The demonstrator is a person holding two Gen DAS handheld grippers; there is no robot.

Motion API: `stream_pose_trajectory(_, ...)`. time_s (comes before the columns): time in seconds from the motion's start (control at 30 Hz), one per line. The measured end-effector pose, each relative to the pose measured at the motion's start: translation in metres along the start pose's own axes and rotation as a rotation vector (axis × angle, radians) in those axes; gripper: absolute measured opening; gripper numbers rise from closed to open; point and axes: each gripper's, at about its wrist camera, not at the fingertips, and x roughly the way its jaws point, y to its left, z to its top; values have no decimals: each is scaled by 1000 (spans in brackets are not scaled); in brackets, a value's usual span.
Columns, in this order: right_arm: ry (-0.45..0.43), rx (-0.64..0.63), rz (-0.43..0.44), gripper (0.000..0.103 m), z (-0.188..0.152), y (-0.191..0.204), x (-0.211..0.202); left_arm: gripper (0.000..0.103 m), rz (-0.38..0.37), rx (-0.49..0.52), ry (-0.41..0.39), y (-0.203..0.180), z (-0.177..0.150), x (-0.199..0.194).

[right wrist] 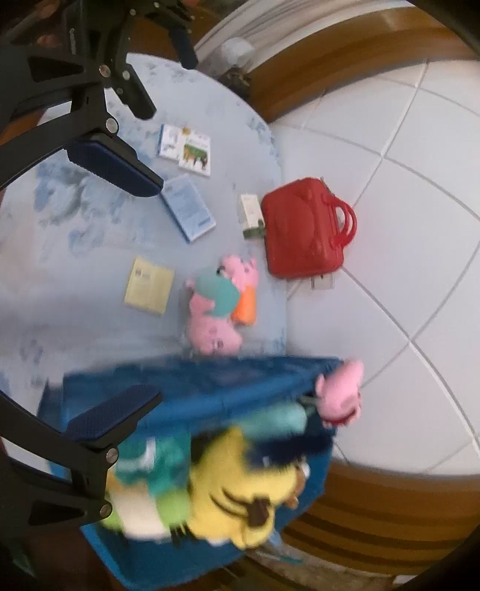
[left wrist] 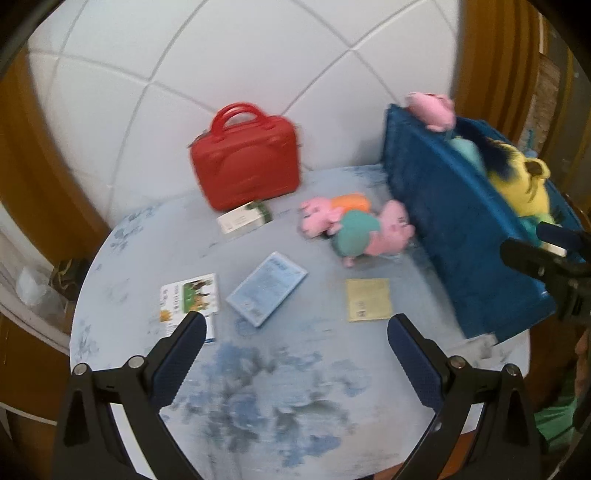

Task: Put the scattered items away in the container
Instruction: 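Withdraw both tools from the crate toward the pink pig plushes on the table, then grasp the green-shirted pig plush with the left tool while the right tool grasps the orange-dressed pig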

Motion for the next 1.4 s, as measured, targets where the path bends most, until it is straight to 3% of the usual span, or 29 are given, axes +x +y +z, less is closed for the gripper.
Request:
stream_pose_trajectory(0.23, 12, 38, -7, 103, -17, 39, 67, 100, 58, -40, 26, 85, -32, 56)
stream_pose_trajectory(0.37, 25, 56, -10, 103, -33, 40, 98, 100, 61, -144, 55, 128, -53, 93)
stream_pose_trajectory(0.53, 31, 96, -5, 103, -50, 26, 139, 100, 117, -231, 48, 154, -76, 123)
stream_pose_trajectory(0.67, 63, 115, -5, 103, -56, 11, 180, 100, 109, -272, 63, 157, -80, 152)
stream_pose_trajectory(0.9, 135, 169, -25, 103, -53, -17, 238, 100, 66, -204, 125, 135, -50, 207)
stream_pose_trajectory(1.17, 107, 283, -85, 103, -34, -35, 255, 100, -20, -24, 128, 94, 26, 268)
stream_pose_trajectory(1.4, 105, 347, -137, 103, 0, -48, 291, 100, -72, 34, 155, 77, 68, 321)
